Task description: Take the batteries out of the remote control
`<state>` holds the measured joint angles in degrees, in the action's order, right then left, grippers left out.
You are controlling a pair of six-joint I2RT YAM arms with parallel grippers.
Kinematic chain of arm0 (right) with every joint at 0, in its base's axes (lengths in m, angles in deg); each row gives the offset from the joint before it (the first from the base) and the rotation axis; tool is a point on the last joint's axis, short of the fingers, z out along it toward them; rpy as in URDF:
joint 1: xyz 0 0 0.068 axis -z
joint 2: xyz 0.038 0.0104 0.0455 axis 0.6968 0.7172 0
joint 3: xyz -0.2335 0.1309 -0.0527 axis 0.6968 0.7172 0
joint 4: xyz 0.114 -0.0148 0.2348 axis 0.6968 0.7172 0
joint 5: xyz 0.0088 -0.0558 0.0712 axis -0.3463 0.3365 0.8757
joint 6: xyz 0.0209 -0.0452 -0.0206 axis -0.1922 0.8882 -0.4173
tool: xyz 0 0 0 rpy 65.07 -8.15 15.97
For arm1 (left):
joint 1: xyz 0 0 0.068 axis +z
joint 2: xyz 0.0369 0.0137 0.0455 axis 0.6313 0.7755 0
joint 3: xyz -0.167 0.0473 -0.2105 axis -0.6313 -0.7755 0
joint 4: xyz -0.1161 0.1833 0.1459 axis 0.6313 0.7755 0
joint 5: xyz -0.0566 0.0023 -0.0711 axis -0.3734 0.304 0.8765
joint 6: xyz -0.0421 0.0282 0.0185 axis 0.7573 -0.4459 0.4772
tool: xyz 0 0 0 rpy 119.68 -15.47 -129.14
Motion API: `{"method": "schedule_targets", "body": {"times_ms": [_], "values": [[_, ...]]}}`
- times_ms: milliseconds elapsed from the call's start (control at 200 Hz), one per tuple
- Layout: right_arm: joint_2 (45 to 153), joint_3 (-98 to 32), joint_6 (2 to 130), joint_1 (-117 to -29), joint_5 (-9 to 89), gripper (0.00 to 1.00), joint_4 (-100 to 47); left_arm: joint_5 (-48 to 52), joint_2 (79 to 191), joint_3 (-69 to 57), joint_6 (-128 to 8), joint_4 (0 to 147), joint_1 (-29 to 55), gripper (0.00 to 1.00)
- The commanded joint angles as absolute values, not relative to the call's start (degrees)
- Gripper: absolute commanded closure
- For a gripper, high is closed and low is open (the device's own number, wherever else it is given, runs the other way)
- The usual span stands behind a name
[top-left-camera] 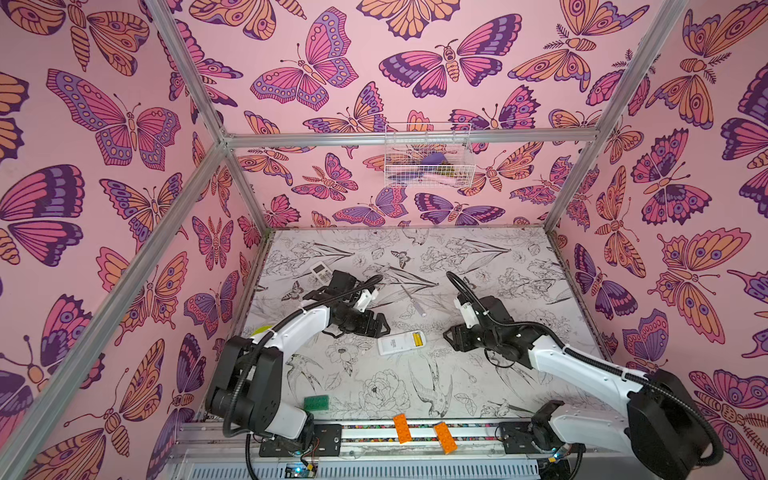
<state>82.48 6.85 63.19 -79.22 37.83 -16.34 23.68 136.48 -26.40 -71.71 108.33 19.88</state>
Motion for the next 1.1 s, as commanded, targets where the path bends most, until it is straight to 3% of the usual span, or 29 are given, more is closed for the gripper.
{"method": "schedule_targets", "body": {"times_ms": [0, 130, 411, 777, 1097], "values": [[86.22, 2.06, 64.22, -79.86, 36.66, 0.36, -17.17, 22.35, 132.06, -29.04, -74.54, 108.20, 20.92, 0.05], [92.13, -3.15, 66.09, -80.69, 36.88, 0.37, -16.47, 23.96, 126.37, -32.71, -74.63, 106.46, 22.79, 0.00], [105.70, -16.12, 69.95, -81.02, 37.08, 0.40, -13.31, 24.58, 117.12, -34.54, -75.04, 105.34, 27.75, 0.00], [118.76, -29.80, 74.01, -81.15, 34.59, 0.45, -5.76, 14.06, 113.53, -31.81, -79.00, 107.30, 29.33, 0.00], [124.59, -34.01, 75.66, -82.93, 32.68, 0.52, -3.51, 11.59, 113.60, -31.45, -80.97, 106.74, 28.85, 0.00]]}}
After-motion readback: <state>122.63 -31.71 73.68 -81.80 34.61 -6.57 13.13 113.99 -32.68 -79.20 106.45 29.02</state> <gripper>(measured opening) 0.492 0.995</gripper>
